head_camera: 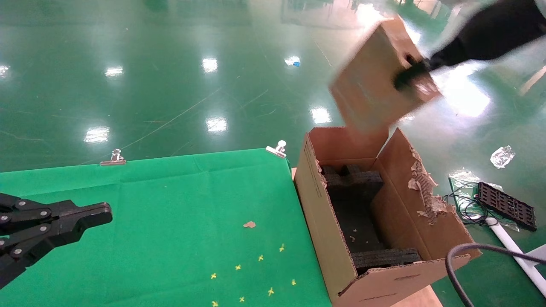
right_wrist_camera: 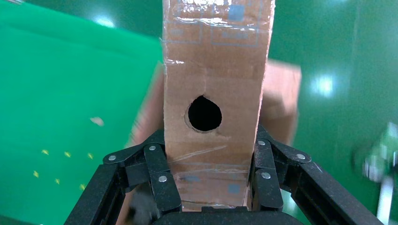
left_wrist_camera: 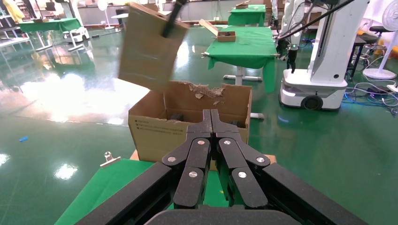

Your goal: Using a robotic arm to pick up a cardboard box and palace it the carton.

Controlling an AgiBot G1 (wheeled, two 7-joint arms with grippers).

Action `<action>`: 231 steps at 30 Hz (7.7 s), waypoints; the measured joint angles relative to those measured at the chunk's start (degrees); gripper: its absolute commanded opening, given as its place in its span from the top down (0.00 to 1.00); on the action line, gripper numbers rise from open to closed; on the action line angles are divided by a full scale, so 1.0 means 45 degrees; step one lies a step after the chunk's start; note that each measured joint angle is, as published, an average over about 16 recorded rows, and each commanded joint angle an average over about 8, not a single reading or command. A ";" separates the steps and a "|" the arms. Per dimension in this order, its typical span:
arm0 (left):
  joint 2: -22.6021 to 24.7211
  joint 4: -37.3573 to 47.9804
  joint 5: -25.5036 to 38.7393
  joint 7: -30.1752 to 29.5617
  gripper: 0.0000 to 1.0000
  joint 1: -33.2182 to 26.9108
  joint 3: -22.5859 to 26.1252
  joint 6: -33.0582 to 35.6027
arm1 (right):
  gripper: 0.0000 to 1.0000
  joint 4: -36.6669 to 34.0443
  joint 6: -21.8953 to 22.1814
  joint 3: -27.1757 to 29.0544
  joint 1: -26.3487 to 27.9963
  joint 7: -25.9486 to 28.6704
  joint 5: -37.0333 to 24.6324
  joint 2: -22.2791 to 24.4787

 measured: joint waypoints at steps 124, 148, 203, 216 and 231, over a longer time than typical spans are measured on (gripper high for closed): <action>-0.0036 0.0009 -0.0063 0.0048 0.00 -0.0019 0.0092 -0.0040 | 0.00 -0.1359 0.2629 0.2105 -0.3288 -0.3762 0.1638 0.0853; -0.0040 0.0016 -0.0073 0.0058 0.00 -0.0027 0.0110 -0.0042 | 0.00 0.4661 0.1571 0.9228 -0.9181 -0.5859 0.3592 0.2110; -0.0051 0.0020 -0.0091 0.0070 0.00 -0.0029 0.0132 -0.0056 | 0.00 1.3158 0.0072 1.9303 -1.7560 -0.8795 0.6360 0.3877; -0.0051 0.0020 -0.0091 0.0069 0.00 -0.0029 0.0131 -0.0056 | 0.00 1.3057 0.0095 1.9169 -1.7451 -0.8773 0.6312 0.3857; -0.0051 0.0020 -0.0090 0.0069 0.00 -0.0029 0.0131 -0.0056 | 0.00 1.3024 0.0106 1.9121 -1.7413 -0.8760 0.6297 0.3846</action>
